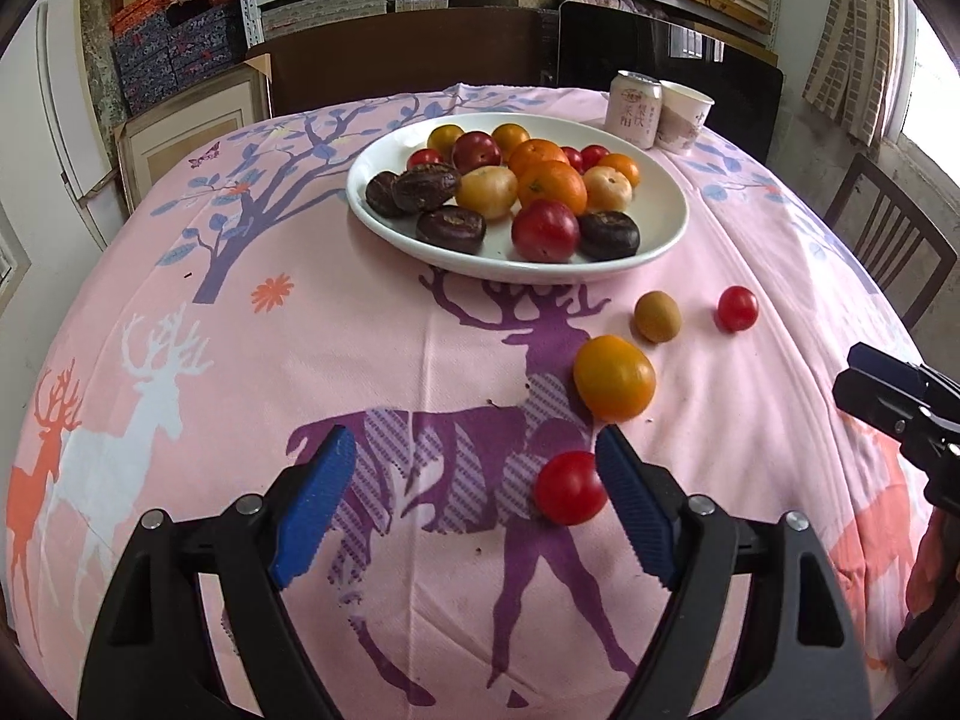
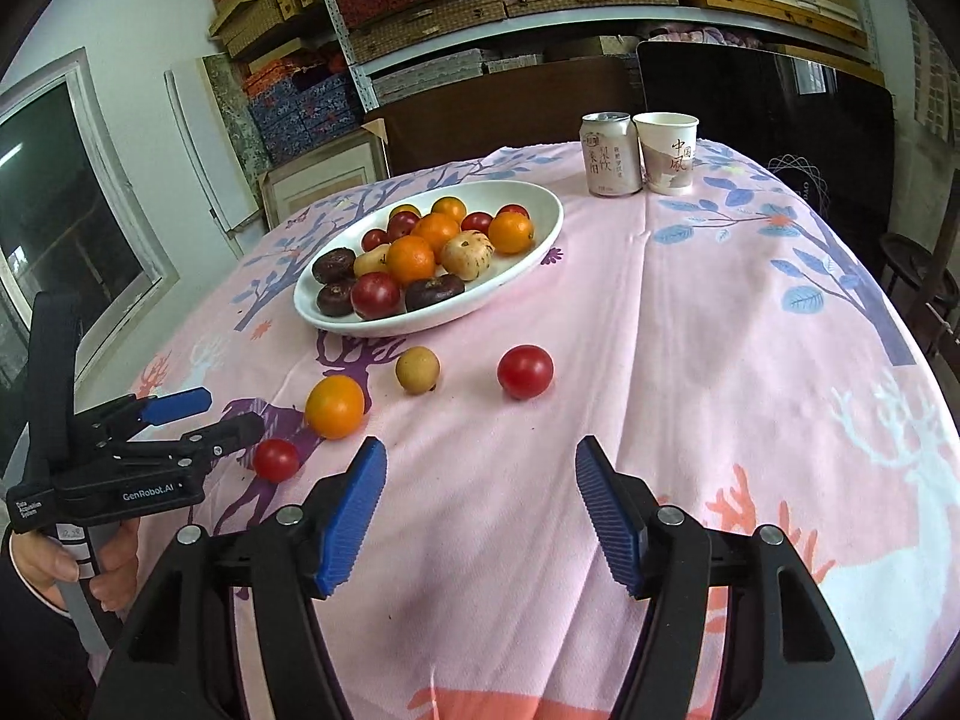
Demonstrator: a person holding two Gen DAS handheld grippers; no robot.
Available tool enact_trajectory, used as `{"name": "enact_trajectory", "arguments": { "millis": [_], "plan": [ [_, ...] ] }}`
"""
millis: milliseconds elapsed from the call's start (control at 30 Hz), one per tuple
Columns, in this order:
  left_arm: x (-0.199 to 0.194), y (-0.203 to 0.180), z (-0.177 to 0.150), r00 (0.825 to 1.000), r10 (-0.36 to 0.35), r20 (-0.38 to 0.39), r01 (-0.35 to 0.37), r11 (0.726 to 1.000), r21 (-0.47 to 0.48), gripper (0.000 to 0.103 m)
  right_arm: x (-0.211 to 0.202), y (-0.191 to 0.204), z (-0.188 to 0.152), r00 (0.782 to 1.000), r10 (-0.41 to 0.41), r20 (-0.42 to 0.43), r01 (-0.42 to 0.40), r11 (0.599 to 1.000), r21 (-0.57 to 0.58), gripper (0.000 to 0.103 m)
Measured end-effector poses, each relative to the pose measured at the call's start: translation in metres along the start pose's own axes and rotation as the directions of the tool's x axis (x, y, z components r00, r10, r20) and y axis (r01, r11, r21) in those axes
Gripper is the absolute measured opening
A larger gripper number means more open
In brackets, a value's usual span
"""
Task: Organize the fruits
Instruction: 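Grasp a red tomato with the right tool while the left tool grasps another red tomato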
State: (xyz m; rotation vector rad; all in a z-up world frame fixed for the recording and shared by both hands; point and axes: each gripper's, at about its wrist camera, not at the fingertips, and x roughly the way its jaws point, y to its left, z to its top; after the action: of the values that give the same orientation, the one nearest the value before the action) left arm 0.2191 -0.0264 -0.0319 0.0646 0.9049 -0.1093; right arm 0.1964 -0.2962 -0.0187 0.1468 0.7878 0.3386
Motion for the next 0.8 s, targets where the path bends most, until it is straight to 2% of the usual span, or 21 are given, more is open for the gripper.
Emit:
{"name": "enact_trajectory", "arguments": {
  "millis": [167, 233, 300, 333, 400, 533, 667, 800],
  "plan": [
    [0.009, -0.01, -0.006, 1.0, -0.006, -0.02, 0.006, 1.0, 0.02, 0.08, -0.002, 0.001, -0.005, 1.0, 0.009, -0.003, -0.009, 1.0, 0.005, 0.067],
    [0.015, -0.014, -0.008, 0.999, -0.021, -0.035, 0.022, 0.999, 0.033, 0.073, 0.0, 0.001, -0.007, 1.0, 0.003, -0.011, -0.003, 1.0, -0.001, 0.067],
    [0.019, -0.019, -0.009, 0.997, -0.068, -0.048, 0.07, 0.996, 0.048, 0.057, 0.003, 0.002, -0.006, 1.0, -0.006, -0.018, 0.006, 1.0, -0.008, 0.067],
    [0.021, -0.022, -0.01, 0.995, -0.086, -0.05, 0.089, 0.994, 0.06, 0.052, 0.005, 0.002, -0.006, 1.0, -0.014, -0.022, 0.014, 1.0, -0.011, 0.067],
    [0.021, -0.029, -0.013, 0.992, -0.12, -0.041, 0.123, 0.988, 0.095, 0.026, 0.01, 0.003, -0.004, 0.998, -0.049, -0.036, 0.048, 0.999, -0.026, 0.067],
    [0.019, -0.038, -0.018, 0.996, -0.093, -0.005, 0.093, 0.984, 0.155, 0.026, 0.028, 0.0, 0.004, 0.991, -0.12, -0.055, 0.116, 0.991, -0.064, 0.067],
    [0.02, -0.03, -0.016, 0.991, -0.137, -0.013, 0.137, 0.984, 0.116, 0.026, 0.055, 0.001, 0.018, 0.984, -0.163, -0.072, 0.155, 0.982, -0.106, 0.067],
    [0.02, -0.029, -0.016, 0.99, -0.143, -0.014, 0.143, 0.983, 0.112, 0.026, 0.078, 0.007, 0.03, 0.978, -0.193, -0.077, 0.18, 0.973, -0.148, 0.066]
  ]
}}
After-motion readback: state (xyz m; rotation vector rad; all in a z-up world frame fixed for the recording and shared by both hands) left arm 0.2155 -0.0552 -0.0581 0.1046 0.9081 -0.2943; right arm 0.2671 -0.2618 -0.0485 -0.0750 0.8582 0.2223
